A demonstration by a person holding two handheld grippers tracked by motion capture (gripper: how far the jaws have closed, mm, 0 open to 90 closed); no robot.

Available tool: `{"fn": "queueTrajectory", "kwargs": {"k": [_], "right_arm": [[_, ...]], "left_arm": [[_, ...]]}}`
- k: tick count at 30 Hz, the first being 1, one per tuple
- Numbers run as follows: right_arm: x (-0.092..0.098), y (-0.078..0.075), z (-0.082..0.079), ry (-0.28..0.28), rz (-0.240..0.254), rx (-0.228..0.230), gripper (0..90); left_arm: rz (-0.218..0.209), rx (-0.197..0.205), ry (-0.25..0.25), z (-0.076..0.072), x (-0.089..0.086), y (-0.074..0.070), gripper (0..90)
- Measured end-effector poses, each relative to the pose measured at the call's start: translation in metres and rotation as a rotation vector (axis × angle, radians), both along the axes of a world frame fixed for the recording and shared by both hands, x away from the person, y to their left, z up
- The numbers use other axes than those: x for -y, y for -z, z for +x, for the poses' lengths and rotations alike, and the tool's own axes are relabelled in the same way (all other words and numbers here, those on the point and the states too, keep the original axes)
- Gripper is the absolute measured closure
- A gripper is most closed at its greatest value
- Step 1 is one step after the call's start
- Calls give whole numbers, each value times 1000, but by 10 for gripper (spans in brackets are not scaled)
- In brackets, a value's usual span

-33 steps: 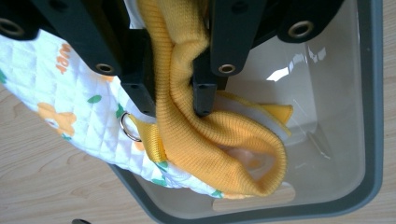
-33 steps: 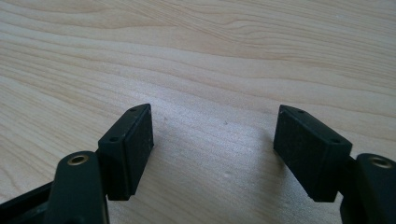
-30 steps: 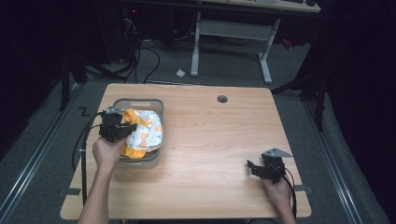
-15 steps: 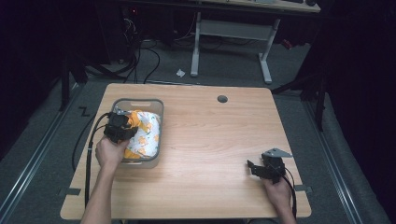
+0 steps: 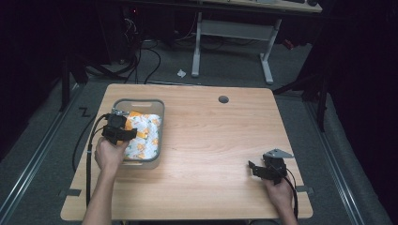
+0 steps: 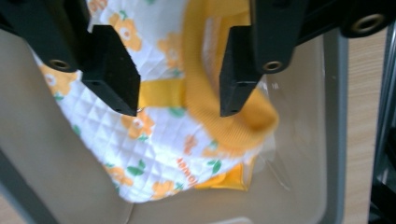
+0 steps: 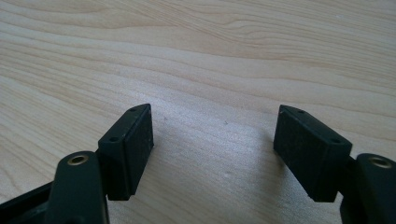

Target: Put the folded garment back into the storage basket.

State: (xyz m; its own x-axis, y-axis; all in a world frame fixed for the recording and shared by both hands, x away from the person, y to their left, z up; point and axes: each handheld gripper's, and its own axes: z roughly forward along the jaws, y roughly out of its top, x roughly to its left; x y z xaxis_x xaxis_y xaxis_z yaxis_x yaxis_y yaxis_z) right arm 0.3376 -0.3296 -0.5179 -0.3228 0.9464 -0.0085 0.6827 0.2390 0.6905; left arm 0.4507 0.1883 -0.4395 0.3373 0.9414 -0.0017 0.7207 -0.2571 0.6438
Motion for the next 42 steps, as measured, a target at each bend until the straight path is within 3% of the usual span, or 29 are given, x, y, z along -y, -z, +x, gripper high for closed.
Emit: {"fn": "queueTrajectory", "kwargs": {"k": [9, 11, 17, 26, 42], "right_arm": [[0, 0, 0, -1, 0, 0, 289], [0, 0, 0, -1, 0, 0, 288], [0, 0, 0, -1, 0, 0, 289], [0, 0, 0, -1, 0, 0, 289], [0, 0, 0, -1, 0, 0, 289]], "left_arm": [[-76, 91, 47, -16, 12, -19, 398], [-110, 102, 67, -21, 16, -23, 388], [-158, 102, 102, -30, 23, -27, 395], [-190, 143, 164, -45, 40, -36, 399], [-213, 169, 226, -63, 59, -43, 394]]}}
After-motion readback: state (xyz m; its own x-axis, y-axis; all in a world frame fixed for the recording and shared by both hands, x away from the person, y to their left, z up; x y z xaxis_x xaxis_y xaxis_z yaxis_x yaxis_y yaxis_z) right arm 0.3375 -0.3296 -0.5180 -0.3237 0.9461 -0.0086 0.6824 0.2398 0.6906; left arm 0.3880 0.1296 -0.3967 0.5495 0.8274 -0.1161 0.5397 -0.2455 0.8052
